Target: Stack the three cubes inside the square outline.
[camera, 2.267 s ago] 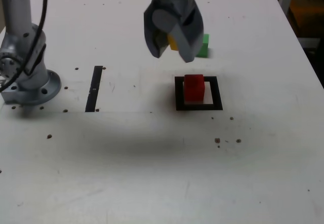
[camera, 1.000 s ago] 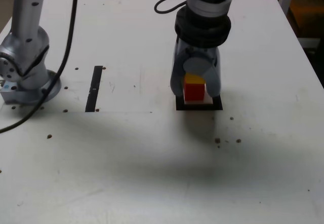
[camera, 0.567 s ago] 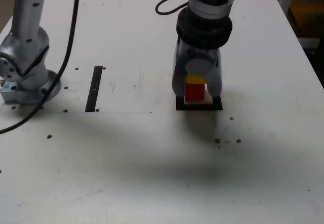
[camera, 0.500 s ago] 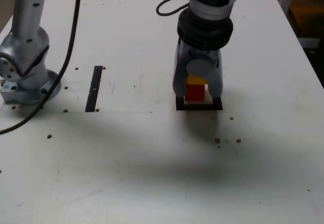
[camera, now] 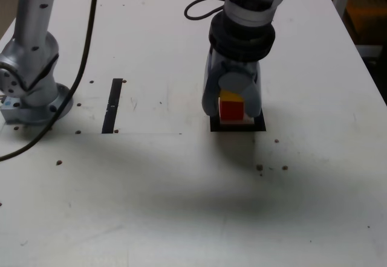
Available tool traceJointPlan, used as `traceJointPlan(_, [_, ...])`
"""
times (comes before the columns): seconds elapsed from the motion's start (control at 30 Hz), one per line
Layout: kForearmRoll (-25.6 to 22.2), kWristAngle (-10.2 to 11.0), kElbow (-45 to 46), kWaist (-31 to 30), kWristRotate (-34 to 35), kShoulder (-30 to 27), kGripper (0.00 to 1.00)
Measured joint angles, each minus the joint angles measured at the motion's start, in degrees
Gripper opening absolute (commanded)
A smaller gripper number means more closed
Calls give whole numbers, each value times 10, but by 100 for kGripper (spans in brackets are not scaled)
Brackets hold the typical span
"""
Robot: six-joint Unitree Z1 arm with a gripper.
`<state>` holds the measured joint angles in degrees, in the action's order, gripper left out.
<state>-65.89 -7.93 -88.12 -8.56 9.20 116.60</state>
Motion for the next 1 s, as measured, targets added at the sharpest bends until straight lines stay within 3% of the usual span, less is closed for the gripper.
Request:
traceJointPlan(0.37, [0, -17, 5, 0, 0, 1, 67])
traceJointPlan(0.77, [3, -8, 4, 0, 3, 1, 71])
traceJointPlan(1.0, [-84, 25, -6, 0, 41, -38, 71])
